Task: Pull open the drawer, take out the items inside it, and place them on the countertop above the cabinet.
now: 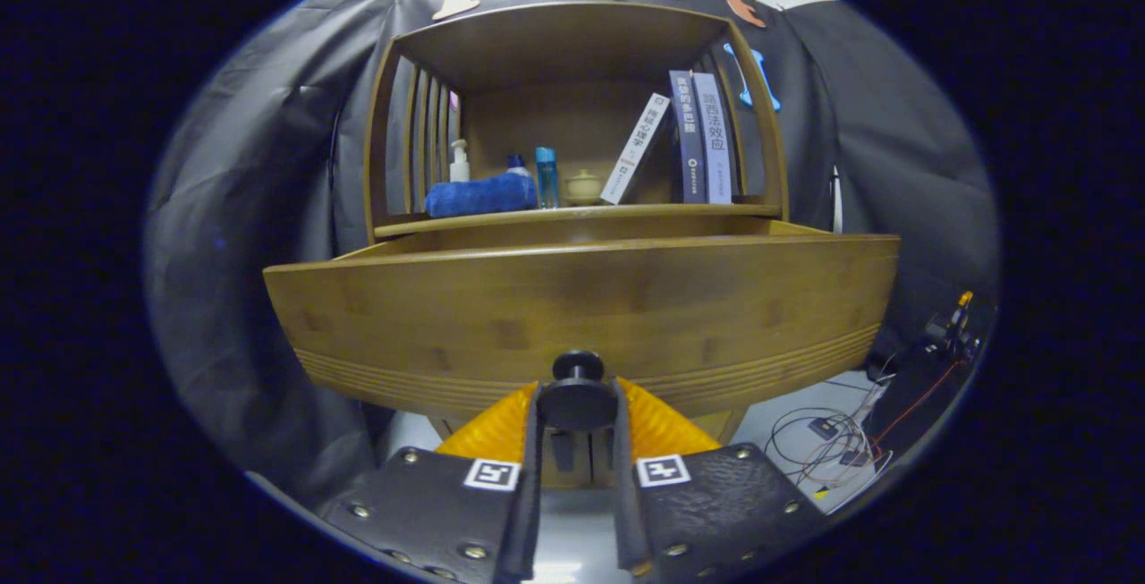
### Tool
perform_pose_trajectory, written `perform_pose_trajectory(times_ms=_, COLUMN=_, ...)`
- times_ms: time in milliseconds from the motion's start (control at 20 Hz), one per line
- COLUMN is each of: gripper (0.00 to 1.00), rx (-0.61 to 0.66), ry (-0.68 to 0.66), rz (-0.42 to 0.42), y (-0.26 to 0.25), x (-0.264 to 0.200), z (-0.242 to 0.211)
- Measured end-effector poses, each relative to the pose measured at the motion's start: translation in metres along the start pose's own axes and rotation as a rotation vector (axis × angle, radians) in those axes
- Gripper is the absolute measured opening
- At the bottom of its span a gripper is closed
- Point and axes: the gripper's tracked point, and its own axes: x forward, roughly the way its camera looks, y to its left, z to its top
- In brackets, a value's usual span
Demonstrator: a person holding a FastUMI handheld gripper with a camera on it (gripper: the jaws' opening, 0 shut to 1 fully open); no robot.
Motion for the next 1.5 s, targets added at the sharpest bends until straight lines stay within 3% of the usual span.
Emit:
perform_pose_trajectory(times_ms=100, gripper=0.45, rx=-0.012, ry=-0.034, rz=-0.015, y=-0.004, x=-0.005, z=0.021)
perform_pose_trajectory(times_ms=350, gripper=0.99, rx=-0.006, ry=-0.088, rz=-0.078, y=-0.015, x=-0.014, z=0.070)
perform_pose_trajectory(times_ms=600, gripper=0.99, rx=-0.044, ry=-0.094, rz=-0.079, y=-0.010, x=-0.008, z=0.116)
perform_pose_trajectory(times_ms=850, gripper=0.99, rx=-0.066, ry=-0.018, rz=-0.049, y=0.001, x=0.033, z=0.147)
perform_pose_trajectory(times_ms=1000, gripper=0.99, rx=-0.073, ry=0.134, rz=-0.005, y=0.008, x=0.070, z=0.136)
perform_pose_trajectory(times_ms=1200, gripper=0.98, rx=-0.020, ry=0.418, rz=-0.050, y=-0.007, x=0.103, z=0.095)
perform_pose_trajectory(times_ms=1400, gripper=0.99, rx=-0.019, ry=0.648, rz=-0.162, y=-0.023, x=0.116, z=0.056)
perform_pose_trajectory(times_ms=1500, gripper=0.97, rx=-0.001, ry=0.733, rz=-0.096, y=-0.009, x=0.120, z=0.044)
